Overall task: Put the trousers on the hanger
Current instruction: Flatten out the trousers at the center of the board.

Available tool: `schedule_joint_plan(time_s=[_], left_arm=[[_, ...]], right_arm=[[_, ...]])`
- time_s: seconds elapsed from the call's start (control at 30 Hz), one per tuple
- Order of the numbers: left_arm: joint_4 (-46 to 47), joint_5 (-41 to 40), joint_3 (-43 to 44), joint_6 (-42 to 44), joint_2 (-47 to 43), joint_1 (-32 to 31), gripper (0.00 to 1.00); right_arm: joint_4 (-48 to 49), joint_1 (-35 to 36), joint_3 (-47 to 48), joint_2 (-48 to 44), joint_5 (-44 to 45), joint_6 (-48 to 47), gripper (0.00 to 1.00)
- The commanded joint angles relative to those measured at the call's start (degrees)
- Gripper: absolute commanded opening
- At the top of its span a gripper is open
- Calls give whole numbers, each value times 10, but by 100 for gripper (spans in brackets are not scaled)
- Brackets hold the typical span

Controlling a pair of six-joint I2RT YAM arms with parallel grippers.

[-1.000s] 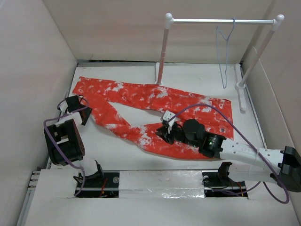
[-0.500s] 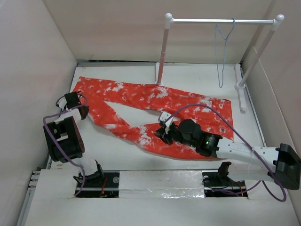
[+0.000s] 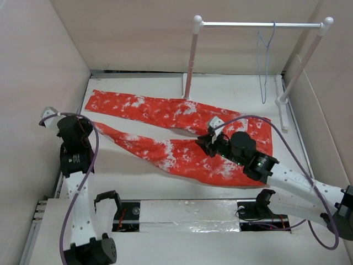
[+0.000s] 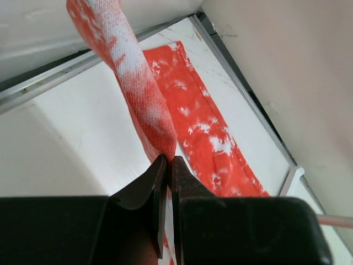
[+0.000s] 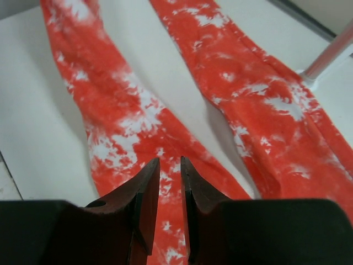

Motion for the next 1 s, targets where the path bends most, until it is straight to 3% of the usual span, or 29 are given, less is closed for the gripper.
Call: schedule_joint_plan(time_s=[0.0, 0.2, 0.33, 0.4, 0.43, 0.47, 0.53, 0.7, 0.83, 0.97], left_arm=[[-79, -13, 3, 44, -39, -5, 0], [-84, 15, -39, 60, -45, -5, 0], [-51, 5, -28, 61, 61, 2, 0], [-13, 24, -18, 54, 106, 12, 0], [-4, 36, 3, 53, 161, 19, 0], [6, 36, 18, 44, 191, 19, 0], [16, 34, 67, 38, 284, 19, 0], [-14, 16, 204, 33, 458, 19, 0], [-13, -5, 278, 34, 551, -2, 0], [-10, -11, 324, 44, 619, -2, 0]], right_arm=[[-10, -24, 0, -40, -30, 2, 28], [-55, -90, 7, -57, -8, 17, 33], [-55, -140, -2, -60, -25, 34, 37], [-55, -163, -11, -71, -24, 36, 30], [-55, -171, -14, -76, -24, 36, 24], [-55, -180, -21, -87, -21, 57, 11], [-55, -205, -29, -99, -13, 64, 0], [-54, -263, -70, -112, 59, 105, 0], [-55, -331, -84, -100, 80, 134, 9], [-55, -410, -106, -86, 58, 165, 46]])
